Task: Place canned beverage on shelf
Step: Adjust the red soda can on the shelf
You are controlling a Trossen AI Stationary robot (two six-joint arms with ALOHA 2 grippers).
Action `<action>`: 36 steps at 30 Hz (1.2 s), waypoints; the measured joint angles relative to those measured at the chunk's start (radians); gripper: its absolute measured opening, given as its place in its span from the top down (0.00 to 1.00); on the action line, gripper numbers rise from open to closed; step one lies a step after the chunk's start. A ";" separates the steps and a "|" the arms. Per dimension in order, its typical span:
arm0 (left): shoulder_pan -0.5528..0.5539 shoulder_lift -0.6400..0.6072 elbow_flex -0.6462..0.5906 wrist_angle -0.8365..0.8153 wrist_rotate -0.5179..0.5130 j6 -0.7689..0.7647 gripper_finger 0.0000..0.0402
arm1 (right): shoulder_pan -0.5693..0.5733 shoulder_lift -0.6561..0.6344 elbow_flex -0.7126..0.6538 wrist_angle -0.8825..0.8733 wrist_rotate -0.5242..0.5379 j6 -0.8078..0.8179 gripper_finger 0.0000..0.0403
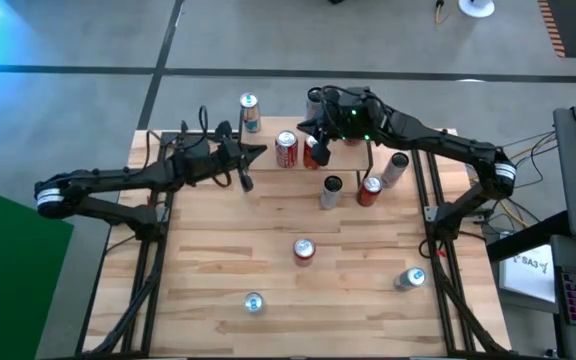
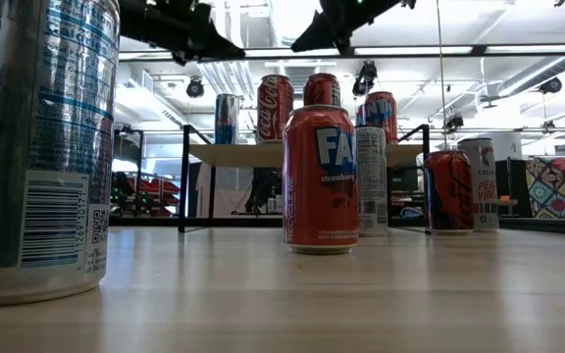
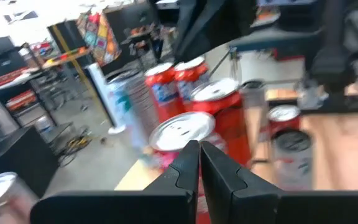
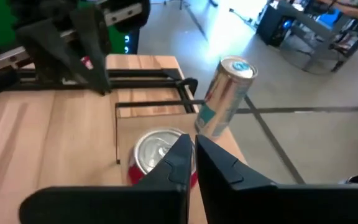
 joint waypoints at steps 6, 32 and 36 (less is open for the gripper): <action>0.092 0.064 0.025 0.005 0.083 0.012 1.00 | -0.013 0.047 0.002 0.003 -0.012 -0.032 0.97; 0.135 0.184 0.057 0.174 0.067 0.059 1.00 | 0.014 0.096 0.035 -0.048 -0.090 -0.030 0.97; 0.135 0.195 0.057 0.188 0.067 0.059 1.00 | 0.014 0.098 0.035 -0.045 -0.083 -0.029 0.97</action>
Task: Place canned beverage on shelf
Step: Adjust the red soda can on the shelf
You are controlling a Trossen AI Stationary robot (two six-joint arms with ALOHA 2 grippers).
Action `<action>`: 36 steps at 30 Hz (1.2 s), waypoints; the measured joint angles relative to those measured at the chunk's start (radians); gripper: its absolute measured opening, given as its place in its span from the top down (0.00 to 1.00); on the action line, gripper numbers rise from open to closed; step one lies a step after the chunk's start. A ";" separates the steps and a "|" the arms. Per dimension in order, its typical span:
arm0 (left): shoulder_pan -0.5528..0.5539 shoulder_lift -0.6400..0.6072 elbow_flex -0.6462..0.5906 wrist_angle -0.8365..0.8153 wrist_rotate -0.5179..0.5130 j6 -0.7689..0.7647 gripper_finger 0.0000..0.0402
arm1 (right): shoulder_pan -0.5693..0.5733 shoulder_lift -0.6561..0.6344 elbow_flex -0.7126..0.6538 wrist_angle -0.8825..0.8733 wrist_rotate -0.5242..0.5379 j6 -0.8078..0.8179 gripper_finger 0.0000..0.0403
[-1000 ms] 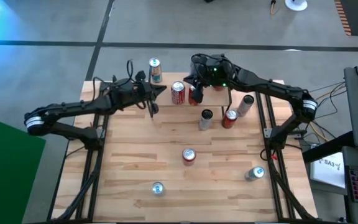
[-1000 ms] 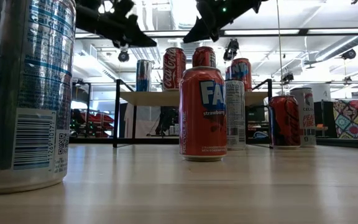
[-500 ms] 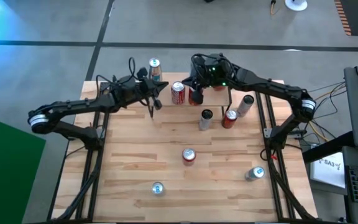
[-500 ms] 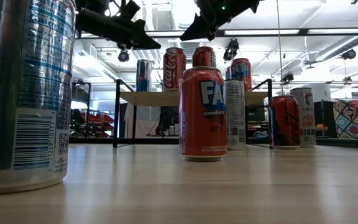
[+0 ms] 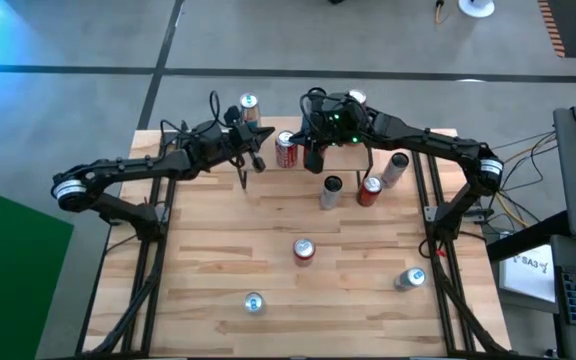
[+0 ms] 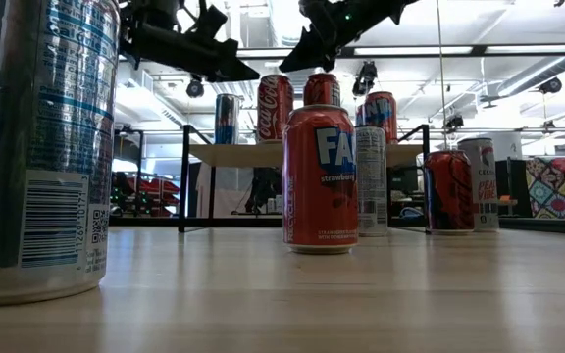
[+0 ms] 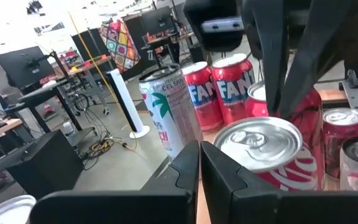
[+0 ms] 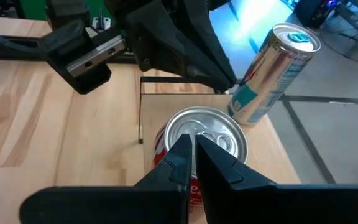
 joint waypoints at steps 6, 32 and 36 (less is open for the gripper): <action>0.000 0.018 0.000 0.031 0.001 0.000 1.00 | -0.001 0.002 0.000 -0.001 0.003 -0.002 0.97; -0.001 0.032 0.000 0.018 0.121 -0.025 1.00 | -0.002 0.002 0.000 -0.019 0.029 -0.020 0.97; -0.001 0.038 0.000 0.022 0.124 -0.024 1.00 | -0.002 0.002 -0.001 -0.019 0.029 -0.020 0.97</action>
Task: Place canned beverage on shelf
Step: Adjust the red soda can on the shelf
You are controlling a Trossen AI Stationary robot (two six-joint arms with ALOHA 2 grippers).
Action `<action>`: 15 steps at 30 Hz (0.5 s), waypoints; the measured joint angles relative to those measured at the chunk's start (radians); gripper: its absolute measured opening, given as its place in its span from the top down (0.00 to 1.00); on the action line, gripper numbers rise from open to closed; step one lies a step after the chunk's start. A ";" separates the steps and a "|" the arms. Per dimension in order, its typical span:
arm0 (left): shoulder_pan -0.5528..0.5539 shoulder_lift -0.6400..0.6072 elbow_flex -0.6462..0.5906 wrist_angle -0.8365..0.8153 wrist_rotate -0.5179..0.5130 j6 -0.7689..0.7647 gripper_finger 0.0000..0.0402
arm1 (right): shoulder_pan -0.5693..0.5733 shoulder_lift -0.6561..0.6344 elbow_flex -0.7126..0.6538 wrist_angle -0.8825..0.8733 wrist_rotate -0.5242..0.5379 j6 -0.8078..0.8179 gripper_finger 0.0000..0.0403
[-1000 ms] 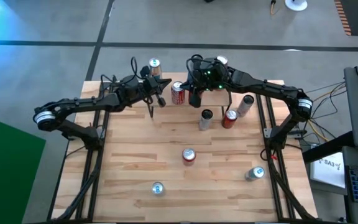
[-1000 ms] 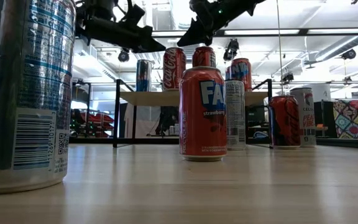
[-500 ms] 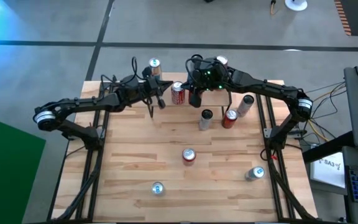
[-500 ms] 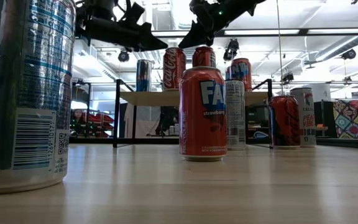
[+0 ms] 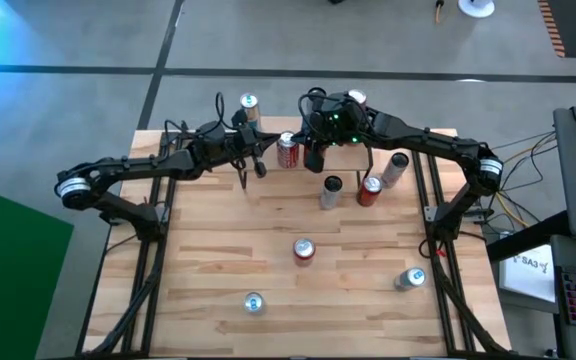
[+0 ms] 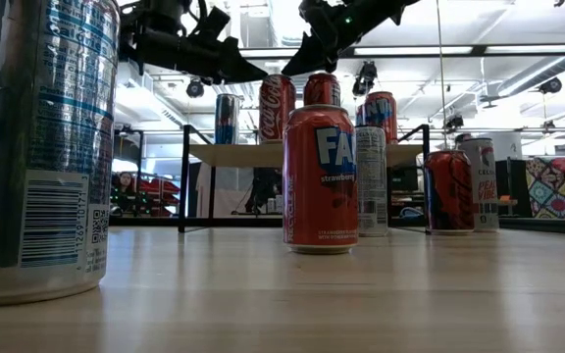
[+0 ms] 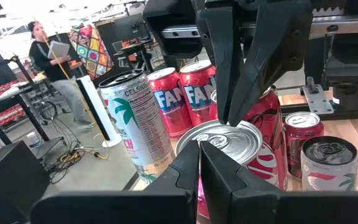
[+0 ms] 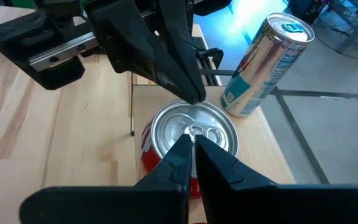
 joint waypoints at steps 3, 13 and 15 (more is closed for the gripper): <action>0.000 0.000 0.000 -0.001 0.000 0.000 1.00 | 0.000 0.000 -0.002 0.000 0.000 0.000 0.97; 0.000 -0.006 0.000 -0.019 -0.006 -0.009 1.00 | 0.000 0.054 0.002 0.025 0.049 -0.041 0.97; 0.000 -0.011 0.000 -0.029 -0.005 -0.022 1.00 | -0.002 0.059 0.003 0.031 0.051 -0.047 0.97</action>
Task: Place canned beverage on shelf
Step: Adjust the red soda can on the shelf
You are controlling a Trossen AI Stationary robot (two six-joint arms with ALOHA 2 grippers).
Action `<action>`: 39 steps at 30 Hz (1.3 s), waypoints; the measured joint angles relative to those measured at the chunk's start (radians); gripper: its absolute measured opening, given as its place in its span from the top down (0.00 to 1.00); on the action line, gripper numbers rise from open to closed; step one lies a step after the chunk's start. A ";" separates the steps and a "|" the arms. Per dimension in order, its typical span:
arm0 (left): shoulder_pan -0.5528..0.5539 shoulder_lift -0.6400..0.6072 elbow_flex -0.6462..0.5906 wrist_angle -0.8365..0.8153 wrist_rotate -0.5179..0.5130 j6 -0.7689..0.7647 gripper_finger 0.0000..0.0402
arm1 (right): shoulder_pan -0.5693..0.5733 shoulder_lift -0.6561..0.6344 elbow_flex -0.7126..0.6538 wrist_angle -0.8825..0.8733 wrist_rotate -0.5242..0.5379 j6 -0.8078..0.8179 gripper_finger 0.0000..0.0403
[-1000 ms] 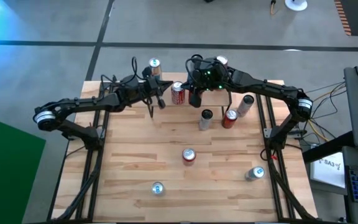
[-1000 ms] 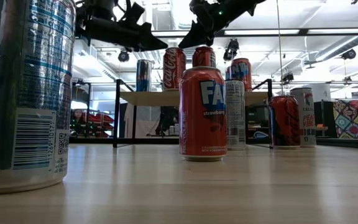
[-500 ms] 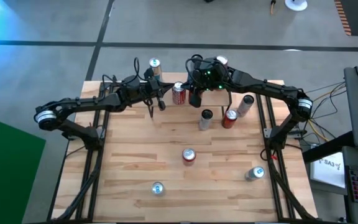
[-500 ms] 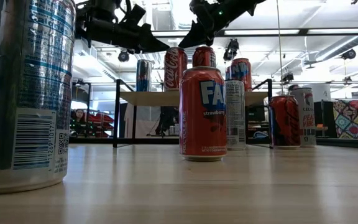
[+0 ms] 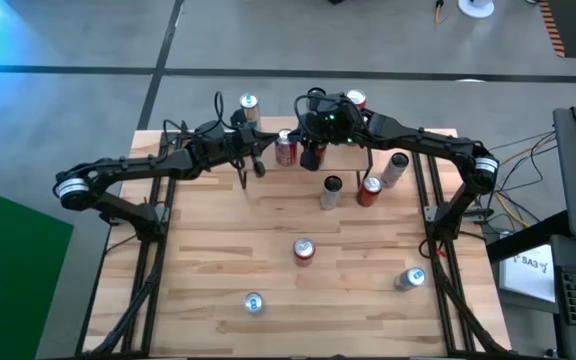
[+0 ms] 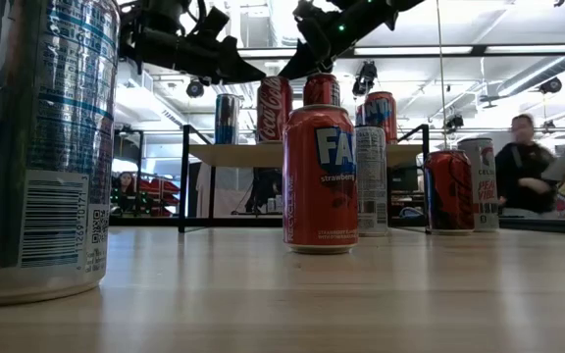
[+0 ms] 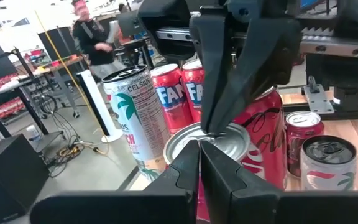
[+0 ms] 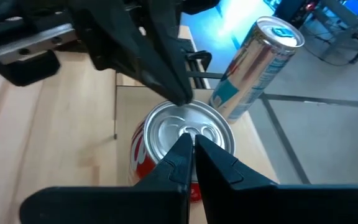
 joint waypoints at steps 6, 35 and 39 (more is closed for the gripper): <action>-0.009 -0.019 0.000 -0.029 0.021 -0.032 1.00 | -0.008 0.000 -0.001 0.025 0.000 -0.029 0.97; -0.006 0.002 0.047 0.018 -0.077 0.065 1.00 | -0.007 -0.054 -0.007 0.010 -0.001 -0.006 0.97; -0.006 0.027 0.073 -0.021 -0.077 0.095 1.00 | -0.006 -0.062 -0.006 -0.007 -0.005 0.007 0.97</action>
